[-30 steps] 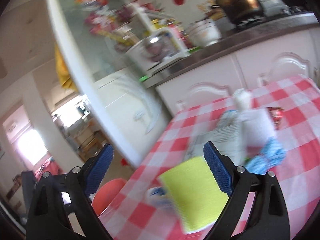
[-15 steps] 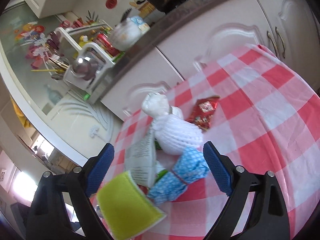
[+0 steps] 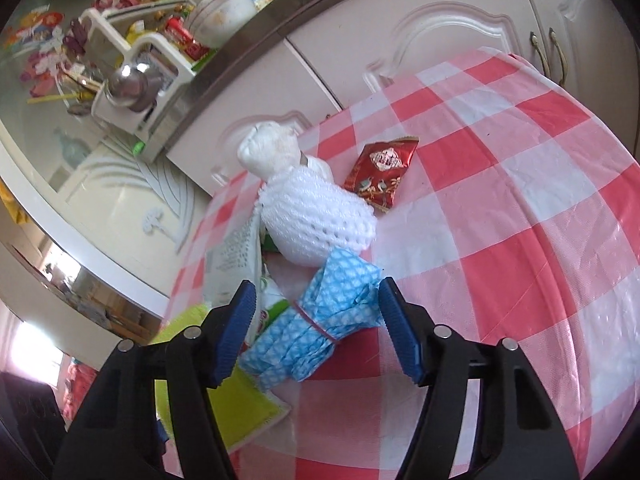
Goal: Collect trash
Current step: 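Grasp the yellow-green sponge with the left tool while the right tool grasps the blue cloth, then carry sponge and blue cloth to the orange bucket and open both tools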
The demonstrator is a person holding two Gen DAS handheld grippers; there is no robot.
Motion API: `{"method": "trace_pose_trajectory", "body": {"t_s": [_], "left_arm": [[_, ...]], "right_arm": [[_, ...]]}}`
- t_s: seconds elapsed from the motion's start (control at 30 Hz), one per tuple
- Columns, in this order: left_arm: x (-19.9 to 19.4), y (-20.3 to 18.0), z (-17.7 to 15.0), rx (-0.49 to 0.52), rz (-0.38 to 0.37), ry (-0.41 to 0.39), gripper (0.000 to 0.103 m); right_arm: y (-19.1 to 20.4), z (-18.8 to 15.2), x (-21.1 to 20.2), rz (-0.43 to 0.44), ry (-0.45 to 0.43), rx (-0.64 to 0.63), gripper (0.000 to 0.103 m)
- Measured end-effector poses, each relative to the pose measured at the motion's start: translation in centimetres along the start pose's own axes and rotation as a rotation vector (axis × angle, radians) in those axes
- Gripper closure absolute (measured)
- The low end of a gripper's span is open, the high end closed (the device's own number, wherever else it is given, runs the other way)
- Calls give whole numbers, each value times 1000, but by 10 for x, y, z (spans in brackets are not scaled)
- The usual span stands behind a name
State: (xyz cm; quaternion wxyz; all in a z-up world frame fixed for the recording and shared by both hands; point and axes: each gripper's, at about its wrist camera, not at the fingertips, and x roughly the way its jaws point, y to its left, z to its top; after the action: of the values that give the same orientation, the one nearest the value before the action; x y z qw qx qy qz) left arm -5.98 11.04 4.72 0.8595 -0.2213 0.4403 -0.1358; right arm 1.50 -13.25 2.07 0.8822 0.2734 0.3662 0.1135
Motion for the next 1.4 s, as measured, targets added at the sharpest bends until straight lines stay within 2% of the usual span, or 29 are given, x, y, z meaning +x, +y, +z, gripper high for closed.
{"method": "trace_pose_trajectory", "body": {"t_s": [0.27, 0.33, 0.37, 0.4, 0.47, 0.53, 0.7, 0.8, 0.9, 0.97, 1.13, 1.2, 1.4], "left_arm": [[24, -2, 9, -22, 17, 20, 45], [28, -1, 12, -32, 29, 22, 56], [29, 0, 13, -38, 34, 21, 60], [30, 0, 13, -40, 39, 19, 61], [31, 1, 14, -39, 48, 16, 66], [30, 2, 14, -37, 55, 11, 68], [18, -4, 14, -26, 66, -8, 76], [5, -9, 15, -25, 64, -36, 79], [-4, -10, 14, -26, 64, -51, 80], [-6, -10, 13, -22, 63, -53, 81], [-8, -12, 13, -12, 52, -58, 81], [-12, -14, 14, -5, 49, -65, 81], [-34, -15, 13, 4, 39, -103, 81]], "right_arm": [[-3, -2, 10, -39, 37, -11, 38], [-4, -3, 10, -37, 34, -15, 38], [-4, -3, 10, -37, 33, -20, 40], [-3, -4, 11, -45, 33, -29, 47], [-5, -4, 12, -49, 34, -35, 53], [-5, -4, 14, -50, 39, -46, 56], [-16, 1, 13, 8, 47, 10, 70], [-25, 4, 12, 55, 50, 61, 73], [-28, 5, 10, 95, 44, 83, 76], [-30, 7, 3, 158, 6, 90, 76], [-39, 10, -5, 213, -23, 118, 77], [-37, 11, -8, 206, -39, 105, 77], [-19, 9, -17, 291, -66, 51, 77]]}}
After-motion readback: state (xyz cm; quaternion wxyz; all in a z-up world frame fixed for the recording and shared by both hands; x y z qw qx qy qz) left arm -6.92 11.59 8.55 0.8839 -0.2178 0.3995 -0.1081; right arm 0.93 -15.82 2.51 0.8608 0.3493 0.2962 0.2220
